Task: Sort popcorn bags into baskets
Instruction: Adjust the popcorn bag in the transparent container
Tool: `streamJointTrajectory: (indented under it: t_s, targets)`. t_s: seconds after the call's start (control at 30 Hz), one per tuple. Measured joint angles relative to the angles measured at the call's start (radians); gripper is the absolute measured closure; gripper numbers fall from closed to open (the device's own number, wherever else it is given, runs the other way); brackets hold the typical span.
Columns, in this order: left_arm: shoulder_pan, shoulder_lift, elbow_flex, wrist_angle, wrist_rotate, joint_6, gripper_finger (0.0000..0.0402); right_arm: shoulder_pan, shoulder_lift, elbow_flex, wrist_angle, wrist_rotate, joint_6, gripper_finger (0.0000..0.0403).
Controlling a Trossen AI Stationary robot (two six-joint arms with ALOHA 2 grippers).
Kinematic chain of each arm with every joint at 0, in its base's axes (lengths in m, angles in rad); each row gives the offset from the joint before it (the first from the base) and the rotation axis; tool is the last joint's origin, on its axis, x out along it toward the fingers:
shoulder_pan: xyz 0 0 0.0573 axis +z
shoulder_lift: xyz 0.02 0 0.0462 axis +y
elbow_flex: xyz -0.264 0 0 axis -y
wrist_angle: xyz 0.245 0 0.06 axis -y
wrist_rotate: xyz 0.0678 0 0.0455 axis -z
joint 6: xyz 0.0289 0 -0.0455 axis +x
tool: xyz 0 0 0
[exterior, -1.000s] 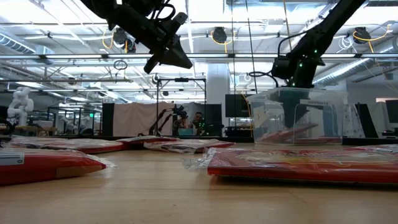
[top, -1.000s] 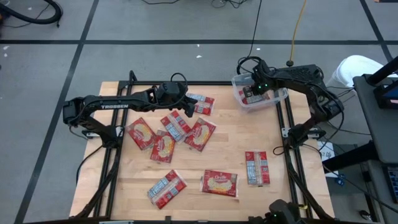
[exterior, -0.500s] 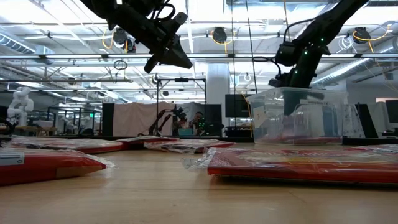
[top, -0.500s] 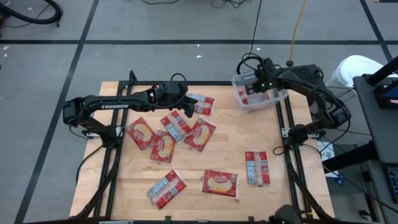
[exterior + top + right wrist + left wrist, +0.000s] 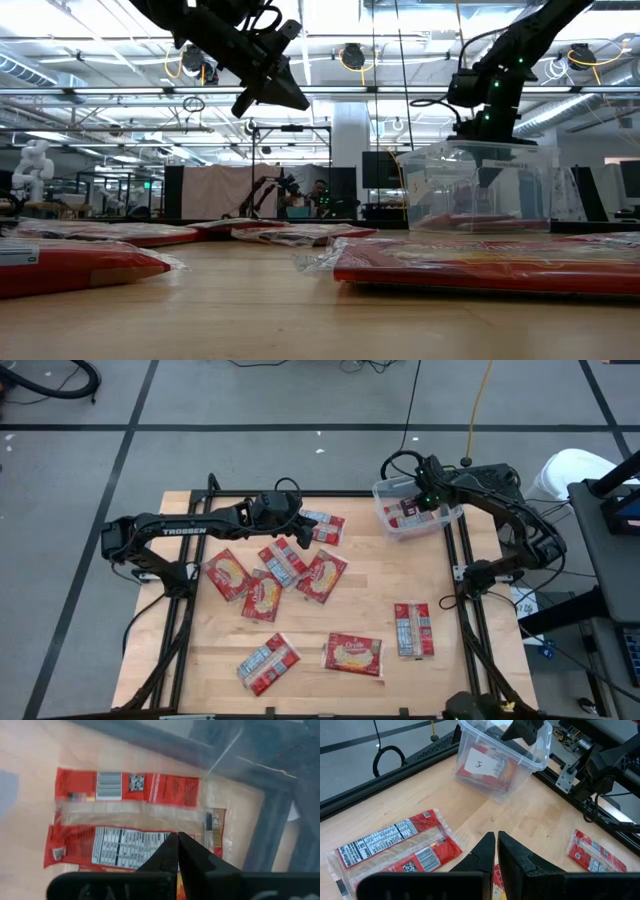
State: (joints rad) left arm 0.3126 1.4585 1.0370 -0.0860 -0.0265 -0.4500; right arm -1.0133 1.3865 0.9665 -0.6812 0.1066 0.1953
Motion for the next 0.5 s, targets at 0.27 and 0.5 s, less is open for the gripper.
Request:
streamJointTrajectory:
  t_s: [0.27, 0.5]
  targets:
    - [0.0, 0.0, 0.0, 0.0, 0.001, -0.008, 0.0375, -0.008, 0.095, 0.002, 0.027, -0.002, -0.025, 0.03]
    - [0.0, 0.0, 0.0, 0.0, 0.021, -0.042, 0.0375, -0.008, 0.168, 0.001, 0.06, 0.055, 0.02, 0.02]
